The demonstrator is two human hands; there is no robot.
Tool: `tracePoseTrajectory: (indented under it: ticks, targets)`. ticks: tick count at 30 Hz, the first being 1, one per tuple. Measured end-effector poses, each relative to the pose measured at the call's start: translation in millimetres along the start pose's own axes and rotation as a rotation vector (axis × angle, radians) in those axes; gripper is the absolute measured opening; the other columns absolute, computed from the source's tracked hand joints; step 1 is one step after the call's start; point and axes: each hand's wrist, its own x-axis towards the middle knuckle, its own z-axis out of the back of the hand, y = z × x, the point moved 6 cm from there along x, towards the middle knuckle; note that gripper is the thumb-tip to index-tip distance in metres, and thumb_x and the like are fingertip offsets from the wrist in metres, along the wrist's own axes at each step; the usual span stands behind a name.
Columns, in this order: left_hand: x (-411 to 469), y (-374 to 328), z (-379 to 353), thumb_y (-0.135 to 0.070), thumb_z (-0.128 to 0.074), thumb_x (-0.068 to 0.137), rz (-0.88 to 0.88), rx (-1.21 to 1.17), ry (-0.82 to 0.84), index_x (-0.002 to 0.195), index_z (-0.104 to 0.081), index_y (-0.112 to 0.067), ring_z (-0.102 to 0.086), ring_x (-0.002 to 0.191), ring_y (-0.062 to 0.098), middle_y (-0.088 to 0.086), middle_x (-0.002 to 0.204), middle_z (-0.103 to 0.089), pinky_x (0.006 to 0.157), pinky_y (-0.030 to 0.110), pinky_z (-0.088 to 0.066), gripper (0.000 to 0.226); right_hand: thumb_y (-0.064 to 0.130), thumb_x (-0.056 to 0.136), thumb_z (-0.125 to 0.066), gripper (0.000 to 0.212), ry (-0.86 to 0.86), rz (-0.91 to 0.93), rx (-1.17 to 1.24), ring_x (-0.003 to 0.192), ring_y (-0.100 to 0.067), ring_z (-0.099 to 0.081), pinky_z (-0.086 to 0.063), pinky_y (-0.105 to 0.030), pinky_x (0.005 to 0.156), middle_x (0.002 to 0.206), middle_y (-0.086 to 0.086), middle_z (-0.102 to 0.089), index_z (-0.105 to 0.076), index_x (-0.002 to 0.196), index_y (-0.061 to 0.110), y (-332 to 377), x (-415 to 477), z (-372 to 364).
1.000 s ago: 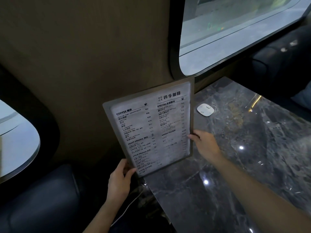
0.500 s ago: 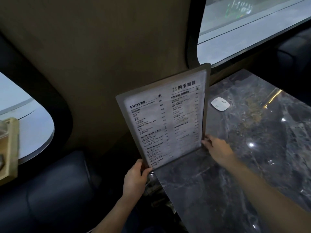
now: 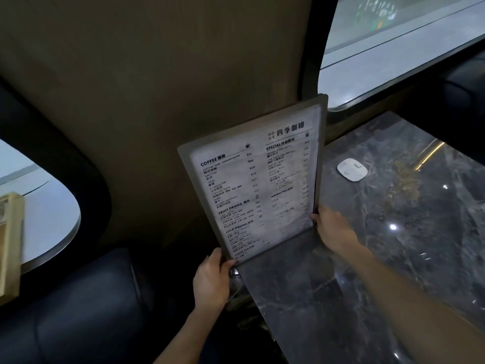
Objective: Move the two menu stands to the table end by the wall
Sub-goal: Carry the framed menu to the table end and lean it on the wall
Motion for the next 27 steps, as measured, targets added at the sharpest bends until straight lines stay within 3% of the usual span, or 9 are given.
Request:
tracePoseTrajectory:
  ticks: [4,8,17,22,27]
  targets:
    - [17.4,0.8,7.3,-0.022,-0.056,0.088,0.004,-0.027,-0.044,0.096,-0.058,-0.015,-0.064,0.077,0.018,0.005,0.089,-0.07,0.066,0.042,-0.055,0.011,0.023,0.095,-0.04,0.027,-0.049,0.022,-0.034,0.093,-0.045,-0.057,-0.043,-0.045,0.073,0.102,-0.032,-0.061,-0.048,0.098,-0.003,11.2,14.1,1.6]
    - [38.4,4.8,10.4,-0.028,-0.056,0.088,0.036,0.067,-0.032,0.096,-0.057,-0.013,-0.064,0.083,0.023,0.006,0.093,-0.069,0.064,0.035,-0.05,0.017,0.027,0.095,-0.038,0.029,-0.022,0.01,-0.028,0.094,-0.043,-0.058,-0.043,-0.043,0.073,0.103,-0.028,-0.062,-0.049,0.101,0.001,17.8,28.0,0.5]
    - [65.4,6.5,14.5,-0.03,-0.057,0.087,0.054,0.125,-0.043,0.099,-0.058,-0.016,-0.062,0.087,0.025,0.008,0.096,-0.069,0.066,0.034,-0.048,0.019,0.025,0.095,-0.039,0.026,-0.013,0.026,-0.012,0.093,-0.045,-0.057,-0.041,-0.043,0.071,0.102,-0.031,-0.061,-0.046,0.094,0.0,30.3,51.2,2.1]
    - [65.5,7.1,12.6,-0.03,-0.058,0.086,0.048,0.124,-0.061,0.095,-0.058,-0.018,-0.054,0.072,0.015,0.005,0.09,-0.069,0.056,0.028,-0.037,0.015,0.018,0.093,-0.043,0.019,-0.012,0.053,-0.062,0.092,-0.045,-0.058,-0.045,-0.046,0.072,0.102,-0.029,-0.061,-0.045,0.1,0.0,33.9,58.5,3.9]
    - [63.8,8.9,13.2,-0.038,-0.057,0.086,0.084,0.171,-0.063,0.091,-0.053,-0.02,-0.051,0.065,0.013,-0.002,0.078,-0.063,0.053,0.028,-0.039,0.019,0.032,0.095,-0.036,0.029,-0.027,0.036,-0.086,0.09,-0.042,-0.059,-0.046,-0.045,0.072,0.102,-0.025,-0.062,-0.044,0.103,0.005,32.4,55.2,6.3]
